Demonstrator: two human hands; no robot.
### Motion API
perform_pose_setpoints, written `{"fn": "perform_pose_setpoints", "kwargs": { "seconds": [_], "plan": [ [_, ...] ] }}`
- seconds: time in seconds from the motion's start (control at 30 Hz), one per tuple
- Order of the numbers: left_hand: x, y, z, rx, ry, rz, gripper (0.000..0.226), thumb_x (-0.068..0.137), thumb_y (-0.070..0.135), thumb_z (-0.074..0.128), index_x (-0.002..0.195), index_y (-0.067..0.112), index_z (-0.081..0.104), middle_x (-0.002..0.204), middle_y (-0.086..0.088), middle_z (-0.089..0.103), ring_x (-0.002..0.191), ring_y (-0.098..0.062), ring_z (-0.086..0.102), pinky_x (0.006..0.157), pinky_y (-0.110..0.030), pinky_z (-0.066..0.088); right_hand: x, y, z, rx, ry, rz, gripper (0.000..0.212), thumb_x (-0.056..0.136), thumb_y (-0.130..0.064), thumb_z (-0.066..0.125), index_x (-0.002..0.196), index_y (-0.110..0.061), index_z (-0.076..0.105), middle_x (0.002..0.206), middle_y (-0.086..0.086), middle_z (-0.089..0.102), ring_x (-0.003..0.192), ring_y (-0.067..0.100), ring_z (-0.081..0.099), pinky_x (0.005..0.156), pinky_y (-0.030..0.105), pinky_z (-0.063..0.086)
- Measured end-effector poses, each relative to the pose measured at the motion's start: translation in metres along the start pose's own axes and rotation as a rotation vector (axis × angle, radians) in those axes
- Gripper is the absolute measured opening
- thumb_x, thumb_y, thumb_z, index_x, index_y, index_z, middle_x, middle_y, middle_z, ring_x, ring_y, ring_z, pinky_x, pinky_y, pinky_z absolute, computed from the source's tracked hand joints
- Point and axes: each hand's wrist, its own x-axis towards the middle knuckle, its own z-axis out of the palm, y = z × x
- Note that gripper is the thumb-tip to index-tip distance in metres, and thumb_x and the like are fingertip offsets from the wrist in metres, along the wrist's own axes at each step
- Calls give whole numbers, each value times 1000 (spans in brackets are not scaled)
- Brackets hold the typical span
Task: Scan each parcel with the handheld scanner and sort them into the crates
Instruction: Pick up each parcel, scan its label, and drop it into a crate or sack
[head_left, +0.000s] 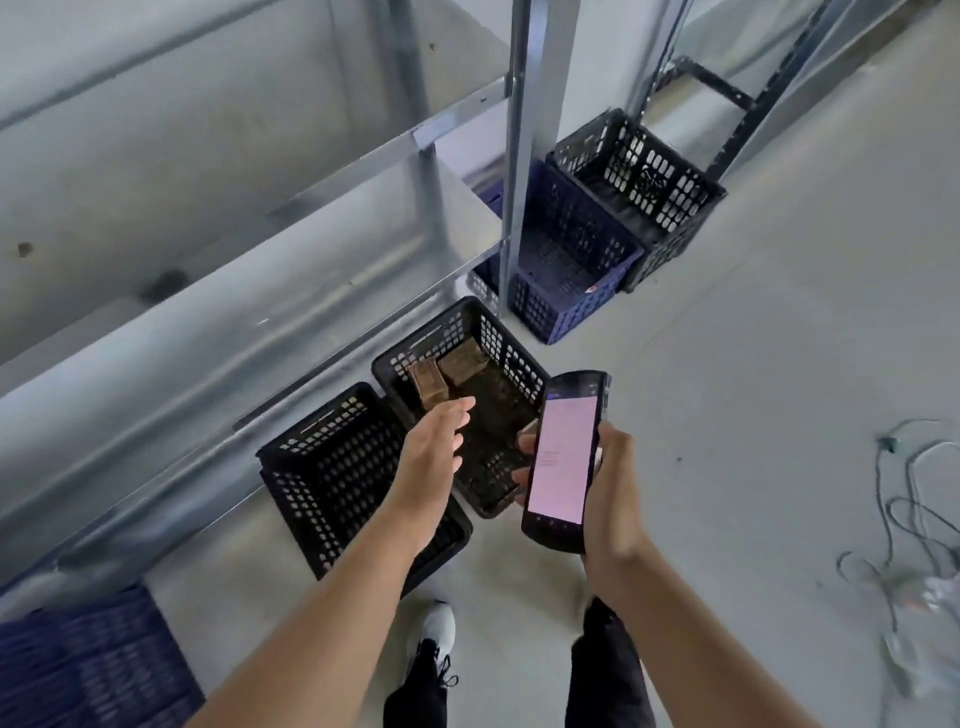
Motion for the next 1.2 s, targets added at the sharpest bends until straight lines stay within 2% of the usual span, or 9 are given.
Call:
{"fn": "perform_pose_setpoints", "kwargs": {
  "seconds": [0.27,0.47,0.6,0.67,0.8,0.87,0.93,1.07,1.2],
  "plan": [
    [125,-63,112,-121,178,-177,43,99,41,53,137,28,67,145,-1,59,141,-26,52,121,-50,40,187,8,-93,-118,-81,37,71,88,-59,34,117,-6,72,113,23,75,83,30,68,78,42,55],
    [233,-142,153,-151,234,-276,35,110,31,46,138,29,66,148,-2,56,141,-26,51,120,-49,42,298,40,-118,-214,-134,3,55,93,-48,29,75,-32,78,92,21,74,76,26,63,74,41,50],
    [299,-197,165,-150,261,-344,23,108,34,52,123,34,69,139,2,58,134,-23,54,117,-47,45,367,76,-133,-232,-132,-13,61,92,-49,30,104,0,65,107,37,63,79,30,57,77,44,44],
    [329,-227,170,-116,256,-361,16,108,33,53,112,37,68,123,9,60,125,-20,56,115,-46,46,396,93,-138,-239,-123,6,67,96,-51,30,108,5,64,104,33,67,77,29,59,74,41,46],
    [388,-288,178,-20,254,-415,30,107,27,52,135,30,64,117,7,59,99,-8,55,105,-45,51,442,117,-140,-257,-125,16,61,106,-50,28,94,-18,78,103,26,74,77,27,62,72,38,47],
    [415,-313,182,-4,268,-468,37,106,29,54,142,33,61,129,2,58,102,-13,55,100,-48,54,460,127,-138,-268,-140,1,59,104,-51,27,80,-30,78,105,27,72,79,29,62,74,43,45],
    [440,-334,186,-29,291,-540,45,105,31,55,149,38,53,143,-4,53,112,-22,56,94,-51,56,475,138,-137,-267,-153,6,62,109,-47,25,77,-30,75,109,30,68,79,30,60,74,44,44],
    [491,-376,191,-297,363,-758,58,103,48,59,156,38,37,154,-10,45,139,-46,46,96,-77,50,501,158,-142,-285,-182,15,57,109,-43,24,96,-14,72,104,23,72,78,26,64,70,38,50],
    [525,-406,202,-444,339,-925,43,106,48,53,138,20,51,128,-17,64,110,-44,63,100,-73,49,523,177,-143,-324,-194,-3,59,94,-52,30,101,-14,75,103,23,75,79,26,67,76,40,52]
  ]
}}
